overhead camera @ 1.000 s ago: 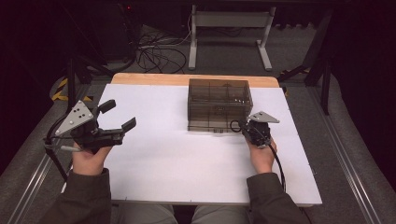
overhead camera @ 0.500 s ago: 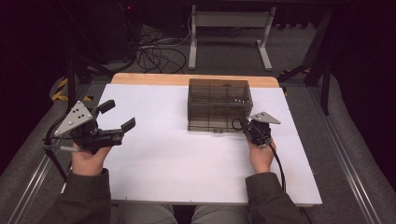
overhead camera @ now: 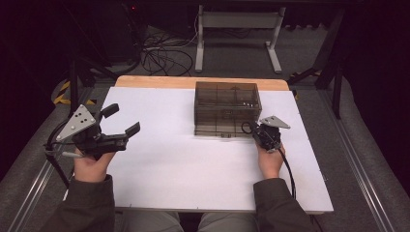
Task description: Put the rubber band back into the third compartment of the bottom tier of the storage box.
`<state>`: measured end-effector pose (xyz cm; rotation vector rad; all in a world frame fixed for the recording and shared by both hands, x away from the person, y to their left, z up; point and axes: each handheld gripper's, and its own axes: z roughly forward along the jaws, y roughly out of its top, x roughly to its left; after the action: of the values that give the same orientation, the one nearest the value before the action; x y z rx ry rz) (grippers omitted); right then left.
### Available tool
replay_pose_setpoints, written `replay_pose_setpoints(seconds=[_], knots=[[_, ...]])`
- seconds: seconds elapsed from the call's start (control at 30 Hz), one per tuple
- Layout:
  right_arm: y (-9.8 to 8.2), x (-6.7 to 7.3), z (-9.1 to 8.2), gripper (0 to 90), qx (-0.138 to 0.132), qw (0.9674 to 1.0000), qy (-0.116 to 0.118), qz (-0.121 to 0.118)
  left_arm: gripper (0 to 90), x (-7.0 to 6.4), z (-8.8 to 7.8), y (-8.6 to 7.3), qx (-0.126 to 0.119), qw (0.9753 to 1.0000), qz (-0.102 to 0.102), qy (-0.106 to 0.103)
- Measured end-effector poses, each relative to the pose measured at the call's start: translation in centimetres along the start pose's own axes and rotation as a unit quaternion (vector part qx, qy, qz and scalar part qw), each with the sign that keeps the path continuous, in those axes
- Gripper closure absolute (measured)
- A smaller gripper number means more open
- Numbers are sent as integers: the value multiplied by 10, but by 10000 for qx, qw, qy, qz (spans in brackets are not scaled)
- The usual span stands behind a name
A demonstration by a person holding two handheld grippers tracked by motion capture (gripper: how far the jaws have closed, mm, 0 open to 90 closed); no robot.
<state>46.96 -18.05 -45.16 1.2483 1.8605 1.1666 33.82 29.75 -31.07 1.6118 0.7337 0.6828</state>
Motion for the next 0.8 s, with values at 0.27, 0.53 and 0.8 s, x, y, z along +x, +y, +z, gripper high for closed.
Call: replay_pose_setpoints(seconds=[0.27, 0.53, 0.8], knots=[[-1, -3, 4, 867, 24, 10000, -7, 40, 91, 0, 0, 0, 5, 10000, -3, 16], [-1, -6, 7, 867, 29, 10000, -26, 51, 91, -1, 0, -1, 15, 10000, -17, 23], [-1, -7, 9, 867, 51, 10000, -37, 13, 91, -2, 2, -2, 35, 10000, -14, 27]])
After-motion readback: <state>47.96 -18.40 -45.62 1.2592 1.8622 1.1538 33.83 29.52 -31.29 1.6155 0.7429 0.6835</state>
